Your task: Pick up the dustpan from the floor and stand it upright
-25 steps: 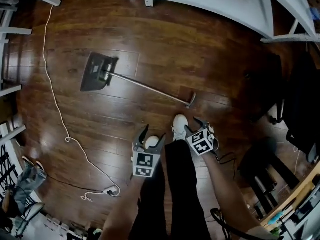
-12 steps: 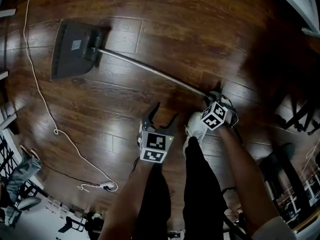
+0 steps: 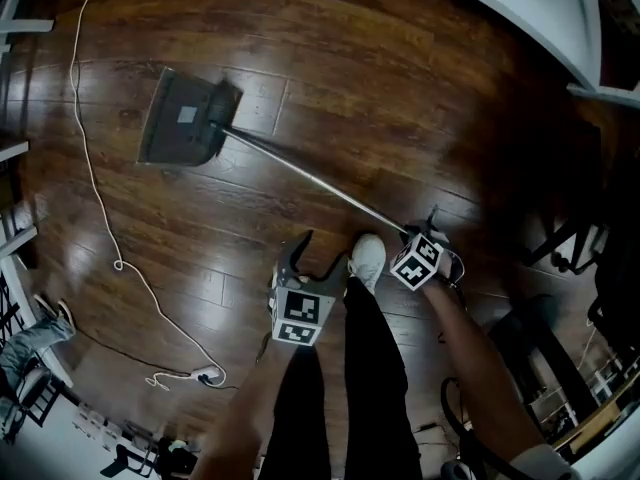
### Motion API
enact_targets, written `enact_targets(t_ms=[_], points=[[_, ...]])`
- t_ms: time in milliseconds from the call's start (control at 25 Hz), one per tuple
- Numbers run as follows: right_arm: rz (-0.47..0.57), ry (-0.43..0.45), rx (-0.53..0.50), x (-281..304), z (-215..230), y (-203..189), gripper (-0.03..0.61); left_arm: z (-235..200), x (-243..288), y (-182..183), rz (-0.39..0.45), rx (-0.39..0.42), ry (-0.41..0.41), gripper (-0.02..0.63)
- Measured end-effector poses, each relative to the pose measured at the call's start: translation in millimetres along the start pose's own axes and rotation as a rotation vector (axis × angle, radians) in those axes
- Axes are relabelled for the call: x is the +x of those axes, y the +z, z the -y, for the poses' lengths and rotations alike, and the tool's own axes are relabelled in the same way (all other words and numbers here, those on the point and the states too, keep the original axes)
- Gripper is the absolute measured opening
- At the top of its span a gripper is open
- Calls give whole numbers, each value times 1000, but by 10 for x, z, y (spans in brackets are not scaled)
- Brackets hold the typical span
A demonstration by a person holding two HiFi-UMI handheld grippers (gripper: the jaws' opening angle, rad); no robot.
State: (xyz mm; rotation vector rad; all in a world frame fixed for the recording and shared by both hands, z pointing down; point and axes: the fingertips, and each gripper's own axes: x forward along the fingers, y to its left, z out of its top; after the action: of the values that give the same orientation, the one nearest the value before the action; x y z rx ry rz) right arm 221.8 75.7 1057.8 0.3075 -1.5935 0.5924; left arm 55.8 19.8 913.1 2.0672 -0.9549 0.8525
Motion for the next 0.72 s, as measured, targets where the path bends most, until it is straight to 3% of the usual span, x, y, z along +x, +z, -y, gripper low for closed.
enact_targets(t_ms=[200, 440, 600, 720], points=[[-46, 6, 53, -1298, 85, -117, 74, 480, -412, 796, 60, 13, -35, 319], [-157, -3, 84, -2531, -354, -431, 74, 921, -1280, 1567, 135, 16, -40, 319], [-228, -19, 104, -3093, -397, -530, 74, 913, -1812, 2076, 192, 16, -18, 317], [-300, -25, 106, -3446, -430, -557, 74, 871, -2227, 2257, 226, 22, 12, 318]])
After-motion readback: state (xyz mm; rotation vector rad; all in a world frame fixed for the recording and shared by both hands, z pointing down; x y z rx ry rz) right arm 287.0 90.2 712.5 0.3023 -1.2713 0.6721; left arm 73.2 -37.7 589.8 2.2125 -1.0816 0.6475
